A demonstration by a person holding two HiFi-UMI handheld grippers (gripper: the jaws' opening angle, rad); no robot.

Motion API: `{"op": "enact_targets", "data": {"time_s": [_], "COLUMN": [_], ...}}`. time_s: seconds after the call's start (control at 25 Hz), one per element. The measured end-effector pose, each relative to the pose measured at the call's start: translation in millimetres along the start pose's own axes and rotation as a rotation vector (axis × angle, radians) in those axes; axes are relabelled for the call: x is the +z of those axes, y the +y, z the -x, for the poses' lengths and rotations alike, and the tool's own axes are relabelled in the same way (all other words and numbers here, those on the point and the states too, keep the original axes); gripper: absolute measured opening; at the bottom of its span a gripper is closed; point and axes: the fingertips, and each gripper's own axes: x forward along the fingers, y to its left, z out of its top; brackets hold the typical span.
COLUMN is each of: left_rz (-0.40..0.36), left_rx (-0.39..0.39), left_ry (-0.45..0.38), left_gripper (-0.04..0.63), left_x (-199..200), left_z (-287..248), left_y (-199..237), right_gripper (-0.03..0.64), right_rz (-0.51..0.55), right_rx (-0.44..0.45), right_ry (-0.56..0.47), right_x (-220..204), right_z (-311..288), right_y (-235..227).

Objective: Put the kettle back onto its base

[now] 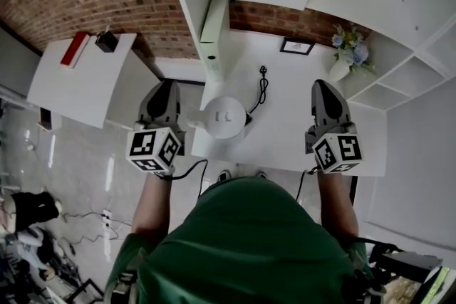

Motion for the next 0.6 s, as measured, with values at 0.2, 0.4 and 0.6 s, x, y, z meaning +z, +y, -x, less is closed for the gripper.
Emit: {"op": "enact_targets", "data": {"time_s": [0.2,0.4,0.6], "left_rz": [0.038,0.065,0.069], "left_rx": [0.008,0.044,0.046], "left_ry": [0.026,0.052,0.066], "left_gripper": [0.057,0.057,0.057], "left_x": [-13,-24,-30], "left_z": [-1,-1,1], "left_y": [-4,0,-4], "right_gripper": [0.021,0.021,0.021], "right_rz": [0.009,0.052,0.044], "right_rx": [-0.026,-0.04,-0.035], "right_ry": [-0.003,-0.001,0.001], "right_x": [2,2,1], "right_z": [10,18,21], "right_y": [-11,-14,-15]}}
